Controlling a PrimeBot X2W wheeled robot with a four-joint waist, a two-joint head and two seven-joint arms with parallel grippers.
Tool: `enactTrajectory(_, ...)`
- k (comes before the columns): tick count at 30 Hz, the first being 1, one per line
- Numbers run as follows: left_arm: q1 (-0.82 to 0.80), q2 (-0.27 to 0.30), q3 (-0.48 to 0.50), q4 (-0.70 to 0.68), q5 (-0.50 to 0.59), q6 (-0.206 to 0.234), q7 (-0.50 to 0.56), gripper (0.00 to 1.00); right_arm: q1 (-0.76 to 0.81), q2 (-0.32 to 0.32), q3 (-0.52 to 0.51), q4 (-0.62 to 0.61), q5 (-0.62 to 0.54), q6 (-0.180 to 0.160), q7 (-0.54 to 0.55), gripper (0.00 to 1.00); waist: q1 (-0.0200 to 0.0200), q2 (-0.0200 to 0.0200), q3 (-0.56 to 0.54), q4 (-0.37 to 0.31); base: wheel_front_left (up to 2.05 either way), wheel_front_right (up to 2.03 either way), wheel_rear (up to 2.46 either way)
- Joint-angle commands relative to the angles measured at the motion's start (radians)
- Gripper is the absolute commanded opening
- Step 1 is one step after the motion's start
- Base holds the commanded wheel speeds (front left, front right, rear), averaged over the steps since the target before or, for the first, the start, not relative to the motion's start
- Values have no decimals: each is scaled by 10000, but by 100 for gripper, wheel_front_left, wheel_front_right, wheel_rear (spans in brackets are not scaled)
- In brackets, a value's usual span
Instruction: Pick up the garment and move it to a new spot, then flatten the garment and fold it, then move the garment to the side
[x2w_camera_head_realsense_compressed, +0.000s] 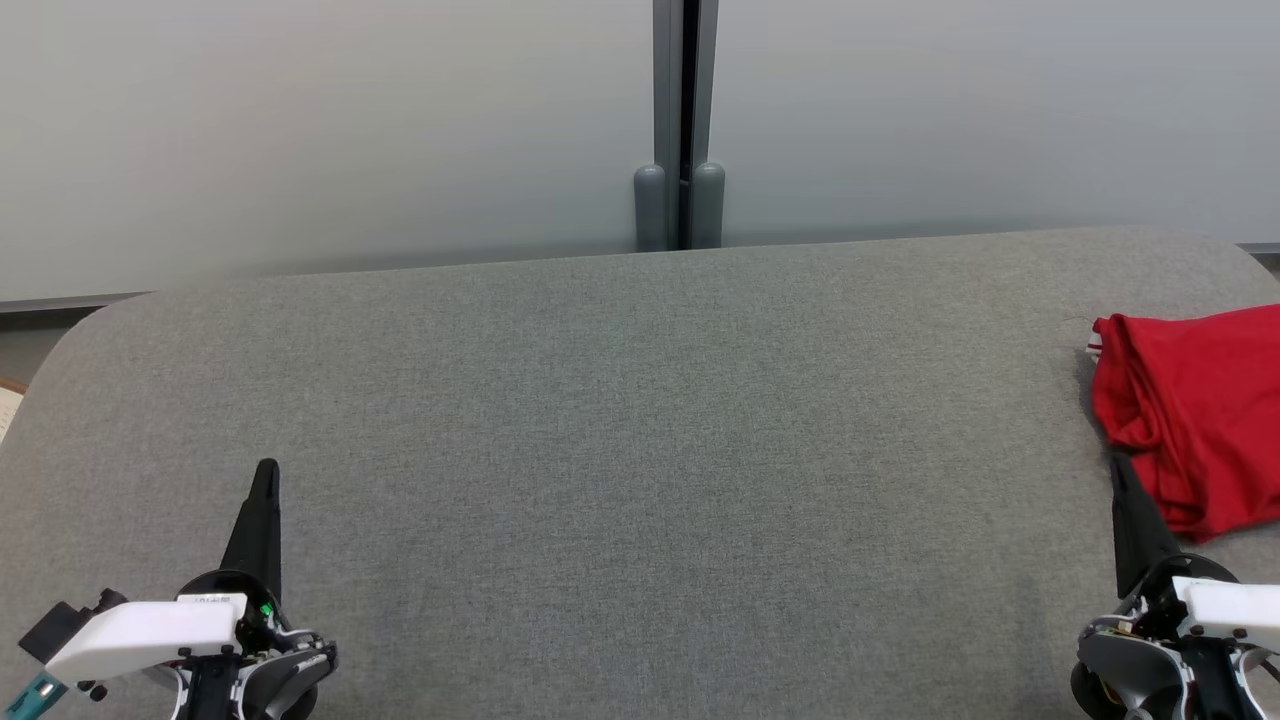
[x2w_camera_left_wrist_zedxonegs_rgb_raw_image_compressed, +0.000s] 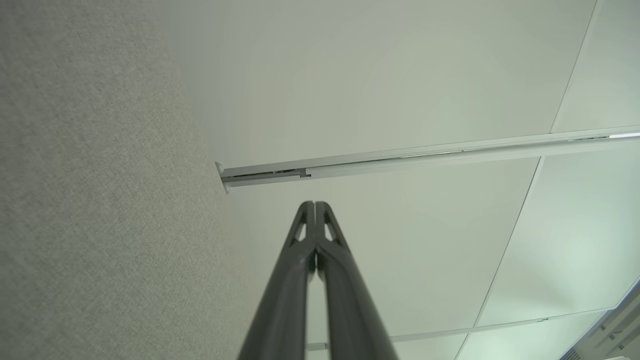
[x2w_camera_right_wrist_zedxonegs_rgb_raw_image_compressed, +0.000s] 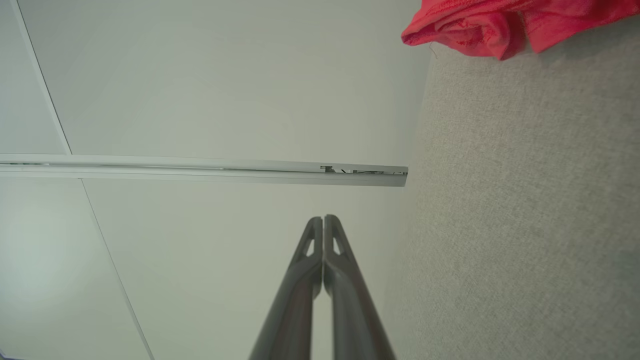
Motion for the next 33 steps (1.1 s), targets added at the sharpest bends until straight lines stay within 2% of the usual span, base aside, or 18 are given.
enactTrajectory(1, -202, 2, 79, 20, -121, -81, 27, 0, -126, -6, -52, 27, 184, 0, 47, 0, 0, 0, 3, -1, 0, 0, 0)
enactTrajectory(33, -230, -66, 200, 66, -264, -124, 128, 0, -180, 50, -133, 98, 326, 0, 120, 0, 0, 0, 19, -6, 0, 0, 0)
